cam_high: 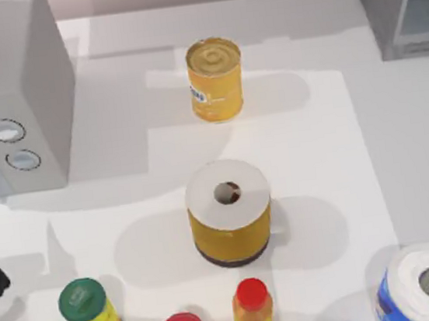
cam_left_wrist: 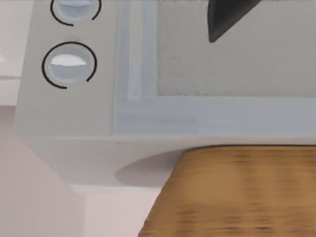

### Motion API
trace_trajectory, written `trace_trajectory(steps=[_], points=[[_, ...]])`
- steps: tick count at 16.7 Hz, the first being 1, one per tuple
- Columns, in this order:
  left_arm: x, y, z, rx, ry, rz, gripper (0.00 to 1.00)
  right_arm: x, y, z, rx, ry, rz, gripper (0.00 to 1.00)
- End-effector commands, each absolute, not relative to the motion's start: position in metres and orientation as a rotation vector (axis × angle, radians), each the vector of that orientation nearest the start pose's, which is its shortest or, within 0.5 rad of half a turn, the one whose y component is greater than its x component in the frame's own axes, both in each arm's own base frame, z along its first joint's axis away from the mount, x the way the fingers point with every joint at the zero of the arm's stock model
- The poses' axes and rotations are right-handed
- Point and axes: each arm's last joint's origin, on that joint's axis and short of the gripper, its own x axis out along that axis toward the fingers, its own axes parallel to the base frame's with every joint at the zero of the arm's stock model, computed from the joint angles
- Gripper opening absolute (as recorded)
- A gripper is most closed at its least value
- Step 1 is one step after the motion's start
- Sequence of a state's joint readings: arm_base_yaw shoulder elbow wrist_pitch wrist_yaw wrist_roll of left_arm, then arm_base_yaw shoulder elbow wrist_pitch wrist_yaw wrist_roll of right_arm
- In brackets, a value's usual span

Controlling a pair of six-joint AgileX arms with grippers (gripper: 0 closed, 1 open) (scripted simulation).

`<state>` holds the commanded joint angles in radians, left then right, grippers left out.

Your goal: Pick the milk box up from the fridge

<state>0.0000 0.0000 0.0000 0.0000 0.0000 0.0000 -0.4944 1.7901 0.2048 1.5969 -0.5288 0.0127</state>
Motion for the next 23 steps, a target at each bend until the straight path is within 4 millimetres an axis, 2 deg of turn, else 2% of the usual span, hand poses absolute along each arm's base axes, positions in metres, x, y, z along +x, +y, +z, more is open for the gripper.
trace_trajectory(steps=[3, 6, 10, 13, 16, 23], points=[[0.106, -0.001, 0.16, 0.0, 0.0, 0.0, 1.0, 0.246, -0.085, 0.118, -0.023, -0.015, 0.164, 1.0], [0.106, -0.001, 0.16, 0.0, 0.0, 0.0, 1.0, 0.295, -0.079, 0.122, -0.018, -0.002, 0.212, 1.0], [0.106, -0.001, 0.16, 0.0, 0.0, 0.0, 1.0, 0.354, -0.075, 0.109, 0.022, 0.075, 0.181, 1.0], [0.106, -0.001, 0.16, 0.0, 0.0, 0.0, 1.0, 0.391, -0.085, 0.108, 0.02, 0.063, 0.091, 1.0], [0.106, -0.001, 0.16, 0.0, 0.0, 0.0, 1.0, 0.41, -0.096, 0.116, 0.0, 0.013, 0.002, 1.0], [0.106, -0.001, 0.16, 0.0, 0.0, 0.0, 1.0, 0.415, -0.097, 0.118, -0.004, 0.004, -0.008, 1.0]])
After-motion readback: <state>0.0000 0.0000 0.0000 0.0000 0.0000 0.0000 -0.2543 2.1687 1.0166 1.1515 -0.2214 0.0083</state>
